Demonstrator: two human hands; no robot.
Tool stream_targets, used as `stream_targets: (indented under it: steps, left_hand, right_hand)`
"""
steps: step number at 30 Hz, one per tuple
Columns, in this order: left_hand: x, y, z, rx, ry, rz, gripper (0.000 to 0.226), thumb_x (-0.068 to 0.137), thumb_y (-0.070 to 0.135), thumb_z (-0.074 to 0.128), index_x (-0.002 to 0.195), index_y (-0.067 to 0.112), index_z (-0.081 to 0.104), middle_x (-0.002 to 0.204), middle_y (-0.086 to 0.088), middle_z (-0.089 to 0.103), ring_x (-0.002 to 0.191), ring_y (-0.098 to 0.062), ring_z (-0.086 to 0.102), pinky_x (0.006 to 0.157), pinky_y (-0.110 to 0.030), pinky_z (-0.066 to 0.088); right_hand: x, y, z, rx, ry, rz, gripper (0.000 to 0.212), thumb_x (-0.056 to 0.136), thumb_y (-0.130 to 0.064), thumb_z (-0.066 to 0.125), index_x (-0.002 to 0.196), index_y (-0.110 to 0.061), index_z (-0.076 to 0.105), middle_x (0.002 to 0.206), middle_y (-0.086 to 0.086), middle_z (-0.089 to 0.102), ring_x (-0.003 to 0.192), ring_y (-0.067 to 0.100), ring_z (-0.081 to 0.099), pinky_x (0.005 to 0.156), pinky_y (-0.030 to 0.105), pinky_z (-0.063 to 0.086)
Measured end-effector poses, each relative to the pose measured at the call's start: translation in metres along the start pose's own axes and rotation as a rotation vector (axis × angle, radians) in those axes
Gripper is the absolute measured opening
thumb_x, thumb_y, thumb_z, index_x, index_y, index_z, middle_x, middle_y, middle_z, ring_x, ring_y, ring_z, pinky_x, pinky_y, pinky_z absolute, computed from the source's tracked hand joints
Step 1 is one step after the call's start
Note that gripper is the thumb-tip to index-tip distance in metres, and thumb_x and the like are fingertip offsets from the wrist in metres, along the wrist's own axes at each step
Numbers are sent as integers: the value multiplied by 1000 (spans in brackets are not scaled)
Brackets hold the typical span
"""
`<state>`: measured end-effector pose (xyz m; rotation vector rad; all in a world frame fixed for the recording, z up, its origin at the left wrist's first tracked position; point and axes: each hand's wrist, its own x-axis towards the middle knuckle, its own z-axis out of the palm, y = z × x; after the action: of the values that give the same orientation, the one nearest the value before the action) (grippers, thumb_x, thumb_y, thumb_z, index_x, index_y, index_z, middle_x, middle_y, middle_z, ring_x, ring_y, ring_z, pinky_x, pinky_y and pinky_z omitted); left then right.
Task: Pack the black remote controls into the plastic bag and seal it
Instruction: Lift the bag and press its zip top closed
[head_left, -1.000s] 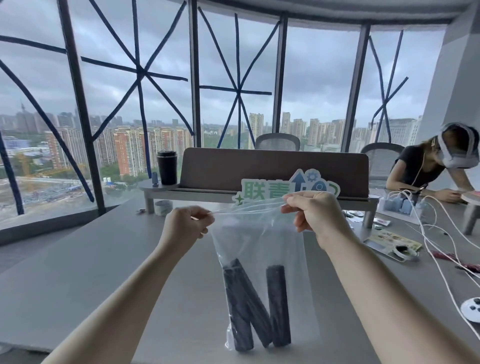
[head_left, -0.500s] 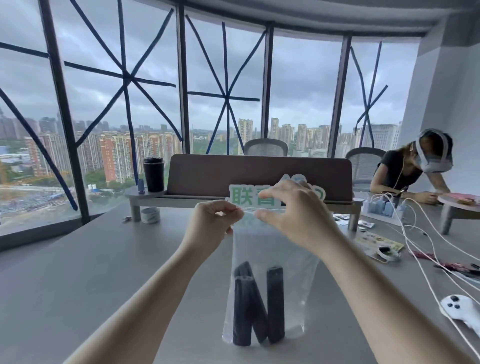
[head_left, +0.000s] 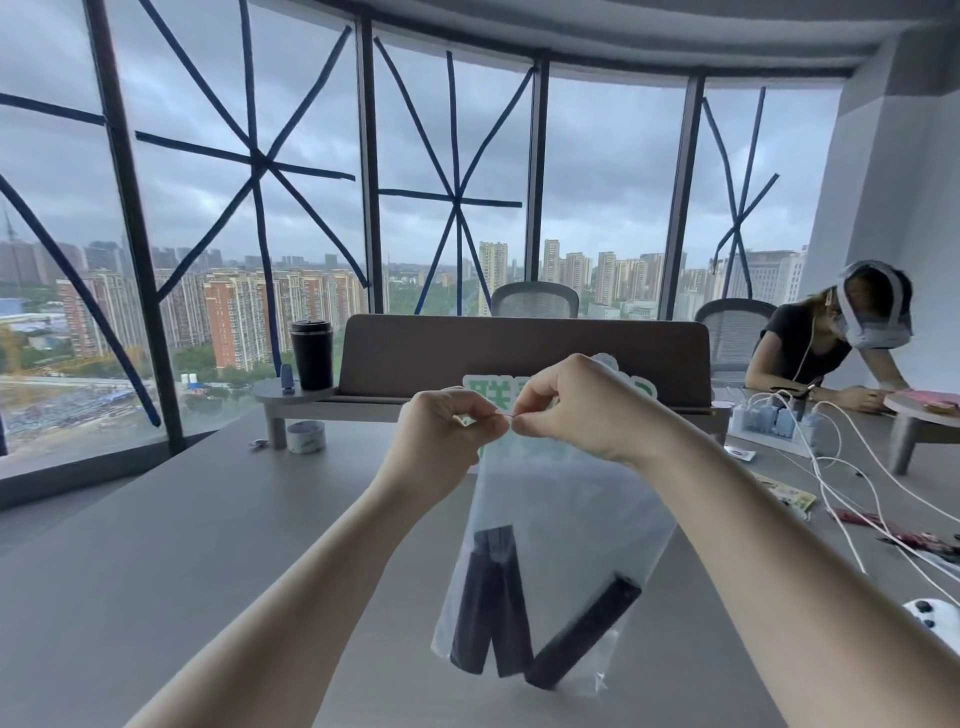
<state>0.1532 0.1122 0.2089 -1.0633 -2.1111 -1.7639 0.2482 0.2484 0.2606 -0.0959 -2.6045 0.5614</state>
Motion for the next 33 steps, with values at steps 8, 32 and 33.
stream_targets:
  steps: [8,32,33]
  left_hand:
    - [1,-3,1,52,24,10,9,75,9,74,66,11,72,72,2,65,45,1,50,56,-20,42]
    - [-1,-31,-56,-152,389,-185,12,77,8,69,66,11,70,38,7,53,42,-14,43,53,-27,39]
    - [-1,-30,-58,-158,391,-182,13,77,8,69,65,12,70,38,7,52,43,-15,43,52,-27,38]
  right_hand:
    - [7,6,13,-4,-33,-13,17,88,-27,69,78,-14,73,66,-9,58,64,9,52,60,25,43]
    - [-30,44,18,-191,99,54,19,95,-31,54,85,-18,64,74,-18,54,82,19,59,71,32,43]
    - [-32,44,17,-201,107,52,19,95,-30,53,85,-18,64,73,-19,52,83,18,58,72,31,42]
